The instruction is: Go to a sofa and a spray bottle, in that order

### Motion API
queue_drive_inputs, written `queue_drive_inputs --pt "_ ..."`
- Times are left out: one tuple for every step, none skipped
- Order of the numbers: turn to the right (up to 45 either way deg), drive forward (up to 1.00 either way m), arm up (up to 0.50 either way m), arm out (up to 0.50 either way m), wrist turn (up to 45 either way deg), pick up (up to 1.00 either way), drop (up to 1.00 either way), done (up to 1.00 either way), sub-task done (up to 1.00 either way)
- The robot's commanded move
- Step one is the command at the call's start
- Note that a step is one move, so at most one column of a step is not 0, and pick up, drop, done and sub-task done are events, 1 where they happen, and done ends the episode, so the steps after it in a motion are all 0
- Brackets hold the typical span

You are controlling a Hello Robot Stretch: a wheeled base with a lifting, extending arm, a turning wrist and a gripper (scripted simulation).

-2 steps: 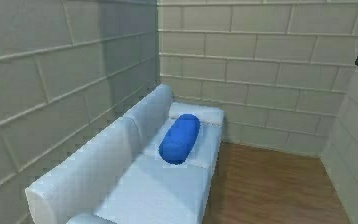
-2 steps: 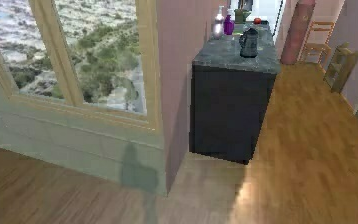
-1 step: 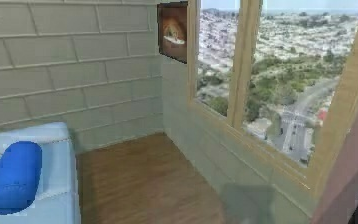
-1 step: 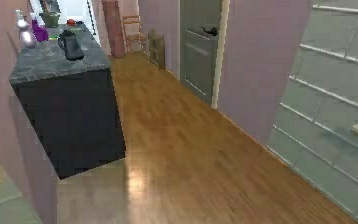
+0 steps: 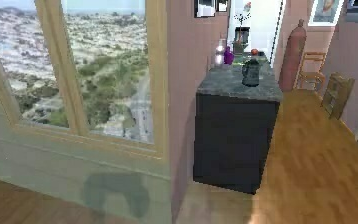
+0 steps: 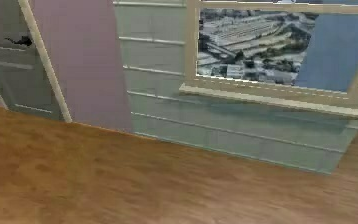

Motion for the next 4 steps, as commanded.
queue_drive_inputs --pt "42.0 0.0 0.0 0.0 0.0 0.0 0.0 0.0 0.0" --pt "0.0 1.0 0.0 0.0 0.0 0.0 0.0 0.0 0.0" --pt "3.0 0.0 0.0 0.0 0.0 0.0 0.0 0.0 0.0" --pt "0.0 0.65 0.0 0.0 0.0 0.0 0.0 0.0 0.0"
